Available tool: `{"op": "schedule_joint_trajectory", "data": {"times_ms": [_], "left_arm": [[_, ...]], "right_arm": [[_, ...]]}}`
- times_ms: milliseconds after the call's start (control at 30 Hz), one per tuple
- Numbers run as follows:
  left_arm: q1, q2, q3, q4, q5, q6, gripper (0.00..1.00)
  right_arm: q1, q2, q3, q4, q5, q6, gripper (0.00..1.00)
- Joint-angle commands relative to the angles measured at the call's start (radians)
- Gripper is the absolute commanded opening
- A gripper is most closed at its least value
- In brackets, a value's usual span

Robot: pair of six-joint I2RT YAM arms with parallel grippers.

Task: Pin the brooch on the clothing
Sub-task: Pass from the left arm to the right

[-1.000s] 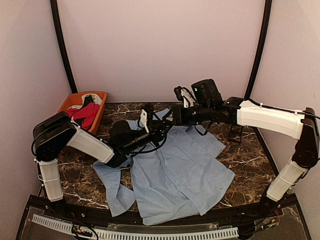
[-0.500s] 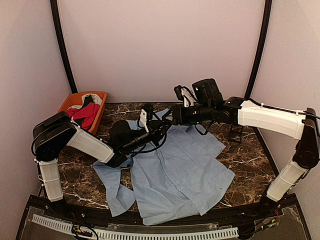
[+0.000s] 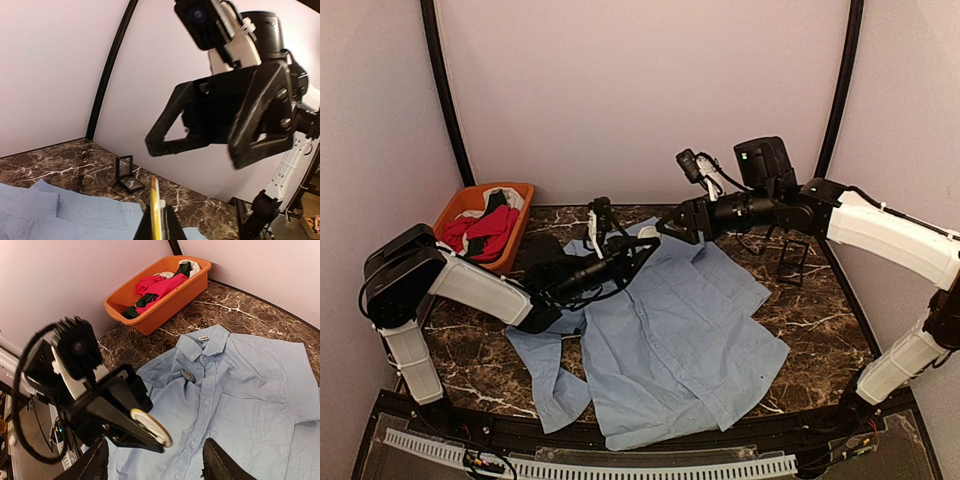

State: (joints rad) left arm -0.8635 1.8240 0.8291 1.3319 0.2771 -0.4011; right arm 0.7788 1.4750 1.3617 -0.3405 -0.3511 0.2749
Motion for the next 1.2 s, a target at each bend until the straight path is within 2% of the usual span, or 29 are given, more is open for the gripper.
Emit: {"op": "schedule_joint_trajectory", "data": {"times_ms": [0,100,233,333,533,767,900,1167], "left_arm": [[-0.004,-0.154,-0.011,-0.029,0.179,-0.142,0.01],[-0.004,-0.217,-0.021,-0.147,0.267,-0.179,0.01],[-0.009,-0.305,-0.029,-0.337,0.329,-0.184,0.01],[-0.016,-0.371,-0.035,-0.512,0.345,-0.138,0.01],[-0.016,-0.461,-0.062,-0.693,0.320,-0.059,0.01],[-0.019,-0.464,-0.013,-0.829,0.371,0.022,0.01],[-0.018,-0.460,-0.012,-0.830,0.392,0.026,0.01],[-0.018,-0.458,-0.017,-0.787,0.432,-0.008,0.01]], "right_arm": [[-0.021,-0.025,0.015,-0.116,-0.143,-0.274,0.61],[-0.024,-0.034,-0.027,-0.126,-0.214,-0.369,0.61],[-0.031,-0.039,-0.038,-0.096,-0.392,-0.391,0.61],[-0.030,-0.047,-0.026,-0.071,-0.482,-0.374,0.60],[-0.030,-0.065,0.030,-0.068,-0.544,-0.343,0.58],[-0.004,0.048,0.080,-0.112,-0.603,-0.323,0.49],[0.016,0.062,0.073,-0.106,-0.647,-0.333,0.46],[0.034,0.116,0.086,-0.134,-0.640,-0.372,0.43]]}}
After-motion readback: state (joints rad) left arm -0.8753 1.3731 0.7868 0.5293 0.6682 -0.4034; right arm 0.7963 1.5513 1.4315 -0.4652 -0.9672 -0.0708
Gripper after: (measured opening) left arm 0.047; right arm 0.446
